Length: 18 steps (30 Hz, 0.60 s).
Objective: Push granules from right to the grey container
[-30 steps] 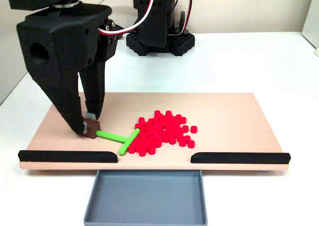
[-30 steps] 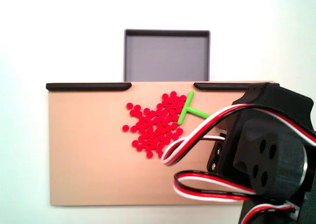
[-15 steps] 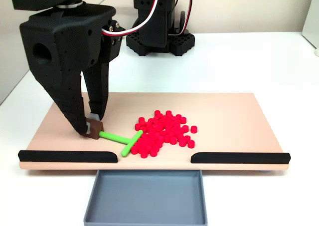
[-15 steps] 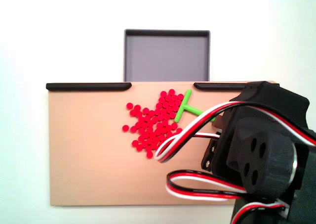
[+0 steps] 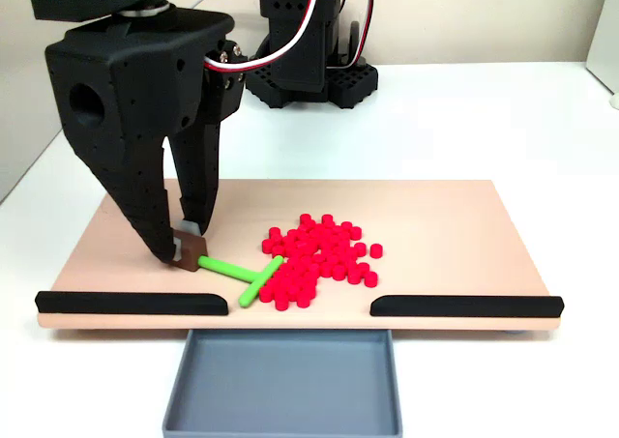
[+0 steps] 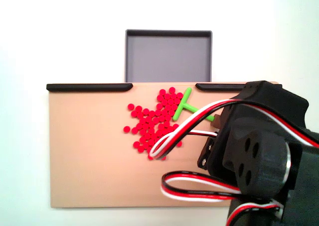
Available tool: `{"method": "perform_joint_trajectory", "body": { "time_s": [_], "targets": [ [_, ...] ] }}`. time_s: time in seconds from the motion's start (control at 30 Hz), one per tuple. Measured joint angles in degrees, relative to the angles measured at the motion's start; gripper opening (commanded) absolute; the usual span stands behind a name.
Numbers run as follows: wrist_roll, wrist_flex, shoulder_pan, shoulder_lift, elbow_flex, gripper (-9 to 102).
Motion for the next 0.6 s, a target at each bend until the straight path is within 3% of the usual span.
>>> {"method": "perform_joint_trajectory", "body": {
  "time_s": [0.6],
  "targets": [
    [4.04, 0.0, -0.88, 0.0, 0.0, 0]
  ]
}}
